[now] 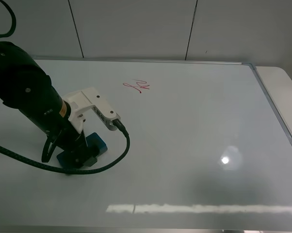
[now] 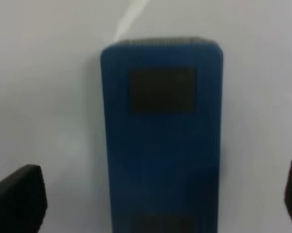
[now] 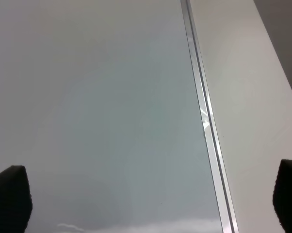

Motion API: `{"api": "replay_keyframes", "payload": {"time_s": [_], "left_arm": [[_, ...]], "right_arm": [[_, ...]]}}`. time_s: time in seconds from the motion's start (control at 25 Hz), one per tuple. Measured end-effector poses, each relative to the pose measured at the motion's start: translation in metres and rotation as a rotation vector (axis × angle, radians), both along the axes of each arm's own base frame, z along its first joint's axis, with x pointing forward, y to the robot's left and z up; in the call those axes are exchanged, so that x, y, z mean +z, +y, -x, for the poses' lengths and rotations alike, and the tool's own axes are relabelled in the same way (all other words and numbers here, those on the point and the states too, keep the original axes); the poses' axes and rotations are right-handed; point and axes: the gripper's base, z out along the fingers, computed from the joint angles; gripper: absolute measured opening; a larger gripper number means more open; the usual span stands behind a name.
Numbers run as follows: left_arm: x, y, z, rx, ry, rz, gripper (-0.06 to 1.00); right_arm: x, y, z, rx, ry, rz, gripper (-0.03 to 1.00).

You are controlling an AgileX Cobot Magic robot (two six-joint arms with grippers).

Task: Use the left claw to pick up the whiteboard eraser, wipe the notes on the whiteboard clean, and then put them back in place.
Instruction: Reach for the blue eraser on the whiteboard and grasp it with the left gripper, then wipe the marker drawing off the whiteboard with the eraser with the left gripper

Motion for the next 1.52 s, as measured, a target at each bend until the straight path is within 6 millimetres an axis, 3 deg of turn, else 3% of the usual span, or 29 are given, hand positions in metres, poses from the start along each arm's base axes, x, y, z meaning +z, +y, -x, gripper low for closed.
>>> {"api": "replay_keyframes", "payload": {"time_s": [0.68, 1.0, 1.12, 1.2, 1.52], "left_arm": [[-0.029, -0.005, -0.004, -0.001, 0.021, 0.006, 0.99], [-0.031, -0.005, -0.003, 0.006, 0.018, 0.015, 0.99], [-0.031, -0.005, -0.003, 0.006, 0.018, 0.015, 0.85], [-0.031, -0.005, -0.003, 0.007, 0.021, 0.013, 0.56], [-0.031, -0.003, -0.001, 0.021, 0.042, 0.004, 0.55]], "right_arm": [[0.0, 0.0, 0.0, 0.0, 0.0, 0.0, 0.99], [0.0, 0.0, 0.0, 0.0, 0.0, 0.0, 0.99], [0.0, 0.0, 0.0, 0.0, 0.0, 0.0, 0.99], [0.0, 0.0, 0.0, 0.0, 0.0, 0.0, 0.99], [0.0, 0.0, 0.0, 0.0, 0.0, 0.0, 0.99]]}}
